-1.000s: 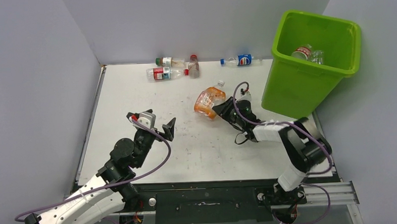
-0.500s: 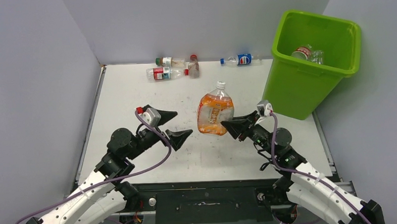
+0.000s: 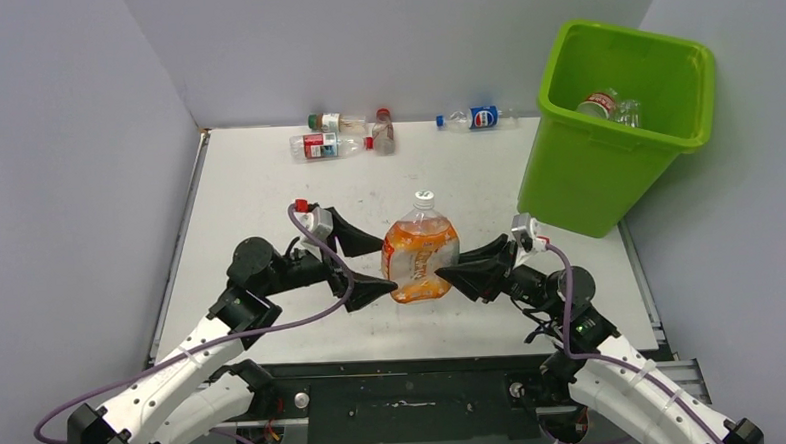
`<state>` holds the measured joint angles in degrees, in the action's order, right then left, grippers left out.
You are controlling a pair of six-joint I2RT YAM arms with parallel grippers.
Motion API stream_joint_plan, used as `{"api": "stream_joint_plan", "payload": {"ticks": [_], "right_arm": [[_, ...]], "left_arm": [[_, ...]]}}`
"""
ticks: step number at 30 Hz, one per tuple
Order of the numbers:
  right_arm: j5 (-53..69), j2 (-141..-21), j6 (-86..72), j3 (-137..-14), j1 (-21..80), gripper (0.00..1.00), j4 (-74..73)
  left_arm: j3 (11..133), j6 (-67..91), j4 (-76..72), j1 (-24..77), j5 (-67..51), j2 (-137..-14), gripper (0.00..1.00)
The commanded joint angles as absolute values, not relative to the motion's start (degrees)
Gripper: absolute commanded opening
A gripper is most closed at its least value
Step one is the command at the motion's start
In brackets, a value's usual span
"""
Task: Put the plastic bottles in the bin
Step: Pick up the plastic bottle at the center of the board.
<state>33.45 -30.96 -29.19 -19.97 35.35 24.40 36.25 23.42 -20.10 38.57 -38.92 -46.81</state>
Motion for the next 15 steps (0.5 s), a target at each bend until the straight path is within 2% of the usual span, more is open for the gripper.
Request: {"api": "stream_joint_plan", "payload": {"ticks": [1, 9, 15], "right_arm": [[38.8, -31.7, -31.6, -19.8, 35.5, 0.05, 33.0], [39.3, -37.0, -37.7, -16.8, 35.6, 0.05, 45.2], [39.0, -39.8, -37.5, -16.9, 36.6, 0.05, 47.8]], "left_arm": [[37.2, 25.7, -24.9, 38.4, -44.5, -48.4, 0.96], [36.5, 25.6, -26.1, 39.2, -46.1, -50.9, 0.99], [37.0, 24.4, -24.9, 40.2, -46.8, -53.0, 0.79]]}}
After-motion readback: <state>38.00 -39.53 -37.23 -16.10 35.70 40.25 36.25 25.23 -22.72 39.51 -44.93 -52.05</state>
